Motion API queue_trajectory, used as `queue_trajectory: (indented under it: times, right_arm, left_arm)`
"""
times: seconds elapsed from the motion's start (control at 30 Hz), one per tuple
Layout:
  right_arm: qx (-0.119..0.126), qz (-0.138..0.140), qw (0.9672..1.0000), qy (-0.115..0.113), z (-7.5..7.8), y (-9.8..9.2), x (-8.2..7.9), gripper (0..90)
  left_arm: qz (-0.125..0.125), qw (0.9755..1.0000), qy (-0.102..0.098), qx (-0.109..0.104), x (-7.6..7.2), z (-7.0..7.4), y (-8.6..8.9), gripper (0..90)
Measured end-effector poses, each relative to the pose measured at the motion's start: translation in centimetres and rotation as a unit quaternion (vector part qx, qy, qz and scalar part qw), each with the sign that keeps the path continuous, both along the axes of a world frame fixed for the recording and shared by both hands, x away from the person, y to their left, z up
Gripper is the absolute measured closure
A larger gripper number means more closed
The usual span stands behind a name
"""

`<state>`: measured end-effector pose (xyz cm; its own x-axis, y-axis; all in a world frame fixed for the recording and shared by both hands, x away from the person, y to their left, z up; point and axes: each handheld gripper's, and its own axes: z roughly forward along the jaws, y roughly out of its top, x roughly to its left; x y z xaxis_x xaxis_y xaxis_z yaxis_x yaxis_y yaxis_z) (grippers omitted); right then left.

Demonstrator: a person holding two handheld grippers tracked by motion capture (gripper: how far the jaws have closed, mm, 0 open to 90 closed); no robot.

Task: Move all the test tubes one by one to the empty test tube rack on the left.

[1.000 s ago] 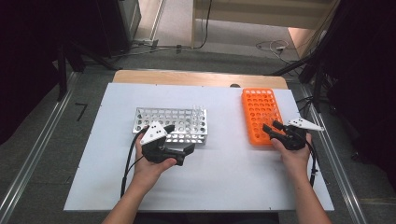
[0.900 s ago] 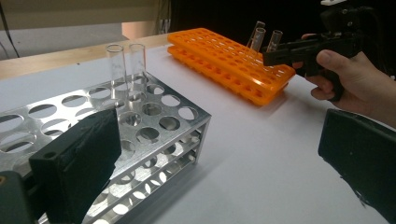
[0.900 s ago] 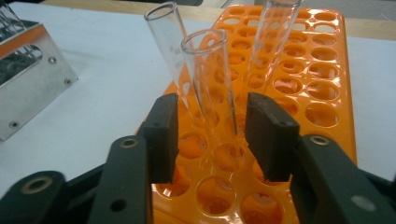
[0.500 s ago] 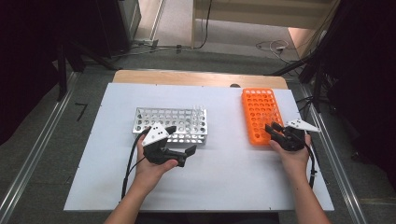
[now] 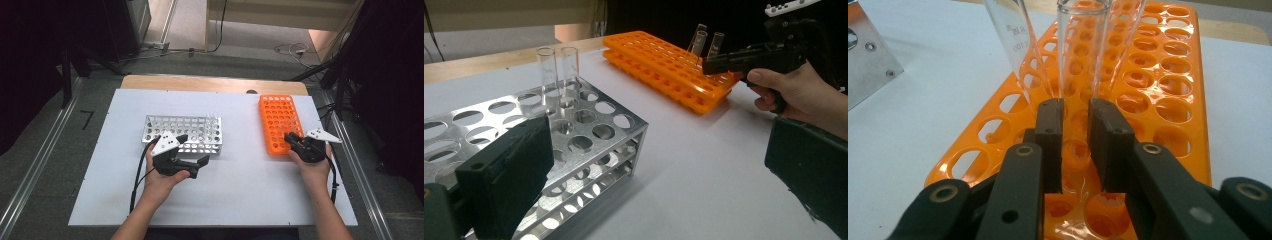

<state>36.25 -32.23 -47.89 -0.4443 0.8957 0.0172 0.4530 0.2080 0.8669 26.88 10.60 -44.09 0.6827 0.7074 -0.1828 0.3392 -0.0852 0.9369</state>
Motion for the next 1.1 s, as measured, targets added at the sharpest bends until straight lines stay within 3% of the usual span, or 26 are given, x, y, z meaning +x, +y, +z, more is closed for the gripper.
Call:
queue_trajectory:
  times: [0.47, 1.1]
  right_arm:
    - [0.022, 0.004, 0.9997, -0.012, 1.5, -0.5, -0.5, 74.1]
    - [0.029, 0.006, 0.9986, -0.044, 4.8, -1.2, -2.1, 74.2]
  left_arm:
    - [0.002, 1.0, -0.001, 0.0, 0.0, 0.1, 0.2, 0.0]
    - [0.005, 1.0, -0.004, 0.0, -0.1, 0.4, 0.4, 0.0]
